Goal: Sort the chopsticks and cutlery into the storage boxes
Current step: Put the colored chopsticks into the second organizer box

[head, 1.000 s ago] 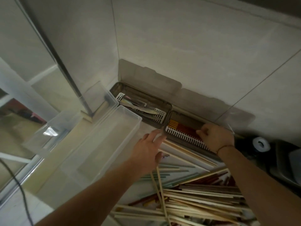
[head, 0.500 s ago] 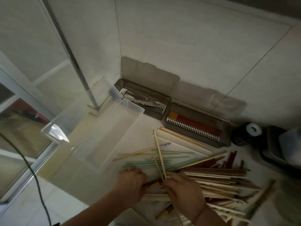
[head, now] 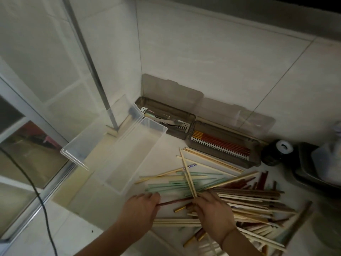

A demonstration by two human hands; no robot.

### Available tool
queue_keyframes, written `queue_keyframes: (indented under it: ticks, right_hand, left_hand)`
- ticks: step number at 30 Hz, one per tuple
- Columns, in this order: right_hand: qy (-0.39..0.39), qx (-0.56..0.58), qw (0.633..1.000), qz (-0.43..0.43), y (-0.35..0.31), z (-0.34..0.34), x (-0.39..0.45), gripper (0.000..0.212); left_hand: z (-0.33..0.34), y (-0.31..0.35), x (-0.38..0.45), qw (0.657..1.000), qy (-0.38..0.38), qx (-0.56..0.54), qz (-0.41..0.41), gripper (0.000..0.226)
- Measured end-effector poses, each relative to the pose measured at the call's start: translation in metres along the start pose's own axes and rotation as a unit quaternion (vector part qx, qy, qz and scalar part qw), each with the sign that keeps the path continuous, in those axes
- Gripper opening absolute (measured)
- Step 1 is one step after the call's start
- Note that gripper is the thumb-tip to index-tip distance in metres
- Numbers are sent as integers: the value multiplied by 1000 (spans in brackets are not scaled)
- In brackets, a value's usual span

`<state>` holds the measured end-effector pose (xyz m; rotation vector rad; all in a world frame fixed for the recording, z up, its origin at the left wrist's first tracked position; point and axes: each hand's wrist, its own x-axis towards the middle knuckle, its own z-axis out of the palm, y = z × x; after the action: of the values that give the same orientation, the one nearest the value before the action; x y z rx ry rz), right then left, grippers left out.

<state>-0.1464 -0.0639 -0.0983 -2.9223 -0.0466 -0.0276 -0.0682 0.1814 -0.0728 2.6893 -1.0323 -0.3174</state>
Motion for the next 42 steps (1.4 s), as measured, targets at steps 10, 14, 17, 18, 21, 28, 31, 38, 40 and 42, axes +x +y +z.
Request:
queue_keyframes:
  ticks: [10, 14, 17, 18, 21, 28, 31, 38, 40, 42]
  right_hand:
    - [3, 59, 996, 59, -4, -11, 0, 22]
    - [2, 341, 921, 189, -25, -30, 8, 11]
    - [32, 573, 775, 263, -42, -56, 18, 12]
    - [45, 620, 736, 268, -45, -65, 21, 14]
    - [97, 704, 641, 289, -38, -85, 27, 25]
    - [142, 747, 532, 371, 46, -94, 12, 27]
    - [126, 758, 534, 354, 78, -103, 4, 64]
    - [33, 214, 944, 247, 133, -129, 40, 12]
    - [57, 81, 987, 128, 137, -126, 61, 7]
    - [71, 12, 995, 73, 143, -117, 82, 7]
  left_hand:
    - [-70, -20, -42, 992, 83, -87, -34, 11]
    - [-57, -18, -31, 936, 121, -315, -100, 9]
    - [-44, 0, -13, 902, 120, -400, -108, 11]
    - [-40, 8, -6, 898, 101, -416, -104, 7]
    - [-34, 29, 17, 887, 48, -453, -80, 4]
    - [-37, 42, 78, 870, 25, -483, -91, 17]
    - [-45, 42, 114, 888, 37, -453, -62, 17]
    - [-66, 44, 192, 930, 109, -351, -22, 7]
    - [-66, 47, 208, 934, 134, -331, 2, 8]
    - [-59, 48, 218, 933, 160, -323, 14, 10]
